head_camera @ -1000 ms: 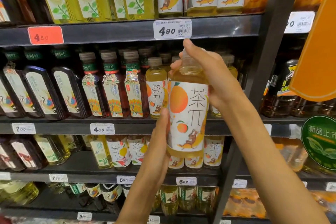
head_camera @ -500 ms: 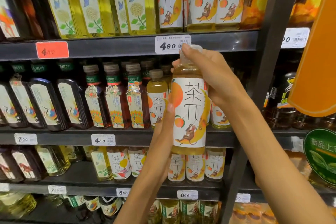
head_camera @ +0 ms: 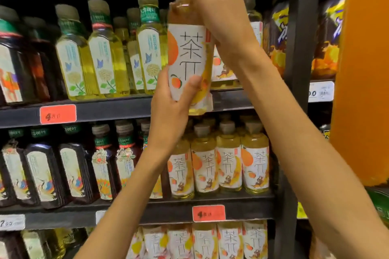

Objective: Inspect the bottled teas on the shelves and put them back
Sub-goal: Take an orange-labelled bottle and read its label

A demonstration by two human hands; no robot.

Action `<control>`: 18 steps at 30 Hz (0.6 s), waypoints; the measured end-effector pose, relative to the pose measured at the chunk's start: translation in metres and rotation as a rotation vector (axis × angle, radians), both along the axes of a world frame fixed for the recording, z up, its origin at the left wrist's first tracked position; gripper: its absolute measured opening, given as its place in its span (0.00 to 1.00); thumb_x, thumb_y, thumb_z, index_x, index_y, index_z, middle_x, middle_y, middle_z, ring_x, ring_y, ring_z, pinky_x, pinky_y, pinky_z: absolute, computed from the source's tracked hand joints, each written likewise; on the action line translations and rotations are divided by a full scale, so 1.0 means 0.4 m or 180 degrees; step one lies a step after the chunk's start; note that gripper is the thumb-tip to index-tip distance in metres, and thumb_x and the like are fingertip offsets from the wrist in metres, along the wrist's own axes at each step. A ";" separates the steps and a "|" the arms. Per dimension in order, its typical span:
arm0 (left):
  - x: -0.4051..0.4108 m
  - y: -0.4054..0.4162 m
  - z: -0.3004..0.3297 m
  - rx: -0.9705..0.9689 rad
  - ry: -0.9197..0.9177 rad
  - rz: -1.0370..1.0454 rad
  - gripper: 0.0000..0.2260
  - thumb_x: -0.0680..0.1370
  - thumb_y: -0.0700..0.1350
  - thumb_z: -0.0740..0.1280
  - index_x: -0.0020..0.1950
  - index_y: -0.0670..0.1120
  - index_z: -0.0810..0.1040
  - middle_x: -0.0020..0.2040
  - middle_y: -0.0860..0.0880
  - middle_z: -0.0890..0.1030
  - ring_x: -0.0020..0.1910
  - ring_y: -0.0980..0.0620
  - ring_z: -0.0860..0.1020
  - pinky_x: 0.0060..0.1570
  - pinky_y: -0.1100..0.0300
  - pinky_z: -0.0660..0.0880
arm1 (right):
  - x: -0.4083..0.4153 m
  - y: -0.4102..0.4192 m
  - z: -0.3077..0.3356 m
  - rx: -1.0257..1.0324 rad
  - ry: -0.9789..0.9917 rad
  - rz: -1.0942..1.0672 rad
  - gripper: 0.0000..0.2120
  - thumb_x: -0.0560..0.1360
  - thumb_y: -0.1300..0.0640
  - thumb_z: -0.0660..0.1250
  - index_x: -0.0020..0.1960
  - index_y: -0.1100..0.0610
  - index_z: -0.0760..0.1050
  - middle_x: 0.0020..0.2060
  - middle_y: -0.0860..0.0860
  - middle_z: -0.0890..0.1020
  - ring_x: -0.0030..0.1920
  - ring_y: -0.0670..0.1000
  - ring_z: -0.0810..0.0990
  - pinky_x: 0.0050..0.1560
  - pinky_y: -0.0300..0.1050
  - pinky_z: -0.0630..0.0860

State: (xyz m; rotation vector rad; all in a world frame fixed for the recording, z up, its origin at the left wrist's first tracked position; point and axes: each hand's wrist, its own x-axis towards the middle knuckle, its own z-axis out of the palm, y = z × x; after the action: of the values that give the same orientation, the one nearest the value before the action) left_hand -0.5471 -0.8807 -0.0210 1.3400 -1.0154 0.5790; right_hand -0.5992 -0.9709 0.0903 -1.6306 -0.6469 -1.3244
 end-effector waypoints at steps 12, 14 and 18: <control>0.102 -0.078 0.056 0.0234 0.0064 0.0199 0.31 0.81 0.52 0.59 0.78 0.48 0.46 0.78 0.48 0.57 0.73 0.58 0.59 0.63 0.75 0.60 | 0.155 -0.042 0.051 -0.0030 -0.0358 -0.0600 0.09 0.79 0.64 0.64 0.55 0.69 0.74 0.45 0.57 0.78 0.41 0.41 0.77 0.42 0.33 0.73; 0.103 -0.085 0.061 0.0206 0.0028 0.0253 0.35 0.81 0.49 0.61 0.78 0.48 0.40 0.79 0.49 0.50 0.70 0.64 0.55 0.58 0.83 0.55 | 0.167 -0.047 0.050 -0.0126 -0.0380 -0.1032 0.09 0.80 0.61 0.62 0.55 0.67 0.74 0.47 0.56 0.78 0.44 0.44 0.77 0.43 0.36 0.73; 0.102 -0.097 0.063 0.0212 -0.0280 0.0624 0.36 0.80 0.43 0.64 0.78 0.45 0.41 0.77 0.46 0.53 0.67 0.66 0.56 0.59 0.84 0.55 | 0.183 -0.074 0.050 -0.0562 -0.0405 -0.2114 0.13 0.81 0.54 0.59 0.59 0.62 0.73 0.53 0.56 0.77 0.53 0.51 0.75 0.52 0.42 0.71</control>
State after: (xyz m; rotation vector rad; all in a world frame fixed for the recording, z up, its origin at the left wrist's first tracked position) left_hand -0.5064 -0.9194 0.0043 1.4944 -0.9876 0.7623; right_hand -0.5260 -1.0005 0.1104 -2.0132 -0.3001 -1.8964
